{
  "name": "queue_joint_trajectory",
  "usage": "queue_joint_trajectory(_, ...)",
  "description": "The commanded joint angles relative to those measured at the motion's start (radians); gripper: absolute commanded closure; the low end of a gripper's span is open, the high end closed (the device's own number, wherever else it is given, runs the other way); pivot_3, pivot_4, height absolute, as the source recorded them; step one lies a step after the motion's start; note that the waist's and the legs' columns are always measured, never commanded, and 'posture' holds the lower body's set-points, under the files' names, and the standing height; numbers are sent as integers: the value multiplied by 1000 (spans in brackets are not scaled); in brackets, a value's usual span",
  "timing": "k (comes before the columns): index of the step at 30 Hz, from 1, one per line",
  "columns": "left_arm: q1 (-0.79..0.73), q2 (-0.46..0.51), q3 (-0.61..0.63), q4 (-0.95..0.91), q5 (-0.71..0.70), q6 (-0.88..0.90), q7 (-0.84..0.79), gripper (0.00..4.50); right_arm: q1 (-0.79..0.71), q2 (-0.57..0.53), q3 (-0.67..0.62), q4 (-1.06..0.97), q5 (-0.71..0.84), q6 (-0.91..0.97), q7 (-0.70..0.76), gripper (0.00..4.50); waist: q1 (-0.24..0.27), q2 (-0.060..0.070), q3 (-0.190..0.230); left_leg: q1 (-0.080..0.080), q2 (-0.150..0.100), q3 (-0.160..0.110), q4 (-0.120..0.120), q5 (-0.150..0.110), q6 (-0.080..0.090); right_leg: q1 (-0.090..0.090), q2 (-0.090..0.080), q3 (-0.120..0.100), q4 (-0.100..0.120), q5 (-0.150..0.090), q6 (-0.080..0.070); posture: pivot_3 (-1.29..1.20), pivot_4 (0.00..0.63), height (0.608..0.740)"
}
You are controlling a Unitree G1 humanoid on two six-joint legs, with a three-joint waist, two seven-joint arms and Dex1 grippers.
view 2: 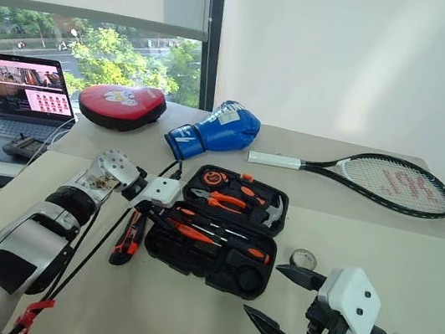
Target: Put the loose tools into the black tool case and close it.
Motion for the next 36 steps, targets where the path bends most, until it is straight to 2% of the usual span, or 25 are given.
queue_joint_trajectory(1, -11, 11, -9, 20, 37, 2, 10, 4013, -2, -10, -25, -27, 11, -26, 3, 0, 0, 0, 0, 0, 0, 0, 0, 0, 0, 0, 0, 0, 0, 0, 0, 0, 150, 740)
queue_joint_trajectory(6, -16, 14, -10, 31, 46, 9, 14, 4013, -2, -10, -22, -28, 9, -26, 3, 0, -1, 0, 0, 0, 0, 0, 0, 0, 0, 0, 0, 0, 0, 0, 0, 0, 150, 740)
queue_joint_trajectory(8, -21, 12, -4, 34, 41, 24, 19, 3015, -2, -10, -23, -28, 11, -26, 4, 0, -1, 0, 0, 0, 0, 0, 0, 0, 0, 0, 0, 0, 0, 0, 0, 0, 150, 740)
queue_joint_trajectory(9, -21, 16, 0, 28, 35, 27, 9, 2907, -1, -10, -23, -29, 10, -26, 4, 0, -2, 0, 0, 0, 0, 0, 0, 0, 0, 0, 0, 0, 0, 0, 0, 0, 150, 740)
queue_joint_trajectory(13, -4, 32, 61, -56, -67, 99, -43, 1481, 8, -7, -26, -31, 10, -28, 8, 0, -3, 0, 0, 0, 1, 0, 0, 0, 0, 0, 0, 0, 0, 0, 0, 0, 150, 740)
queue_joint_trajectory(15, 2, 51, 97, -112, -137, 222, -51, 1481, 9, -7, -24, -27, 4, -32, 11, 0, -4, 0, 0, -1, 1, 0, 0, 0, 0, -2, 0, 0, 0, 0, 0, 0, 150, 740)
queue_joint_trajectory(17, 21, 79, 122, -180, -183, 313, -51, 2034, 3, -6, -18, -20, 1, -36, 11, 0, -5, 0, 0, -4, 1, 0, 0, 0, 0, -4, 0, 0, 1, 0, 0, 0, 150, 740)
queue_joint_trajectory(19, 72, 100, 176, -303, -237, 456, -31, 2865, -7, -9, -11, -13, -4, -39, 14, 0, -8, 0, 0, -5, 0, 0, 0, 0, 0, -5, 1, 0, 1, 0, 0, 0, 150, 740)
queue_joint_trajectory(23, 239, 86, 261, -621, -332, 759, 148, 4407, -30, -11, 9, 1, -10, -42, 16, 0, -14, 0, 0, -4, 0, 0, 0, 1, -2, -4, 0, 1, 0, 0, 1, 0, 150, 740)
queue_joint_trajectory(27, 409, 22, 309, -888, -348, 920, 392, 4466, -38, -11, 19, 6, -12, -43, 17, 0, -12, 0, 0, -4, 0, -1, 0, 2, -4, -3, -1, 2, 0, 0, 1, 0, 150, 740)
queue_joint_trajectory(30, 522, -38, 309, -1040, -311, 977, 572, 4466, -37, -11, 20, 2, -7, -40, 16, 0, -8, 0, 0, -3, 0, -1, 0, 5, -8, -3, -1, 3, 0, 0, 1, 0, 150, 740)
queue_joint_trajectory(32, 579, -52, 280, -1102, -279, 976, 641, 4466, -36, -11, 19, -1, -3, -37, 15, 0, -6, 0, 0, -3, 0, -1, 0, 5, -9, -3, -1, 4, 0, 0, 1, 0, 150, 740)
queue_joint_trajectory(36, 683, -20, 212, -1170, -228, 995, 703, 4466, -29, -14, 10, -5, 3, -34, 17, 0, -3, 0, 0, 0, 1, -1, -2, 5, -9, -3, -1, 5, 1, 1, 0, 0, 150, 740)
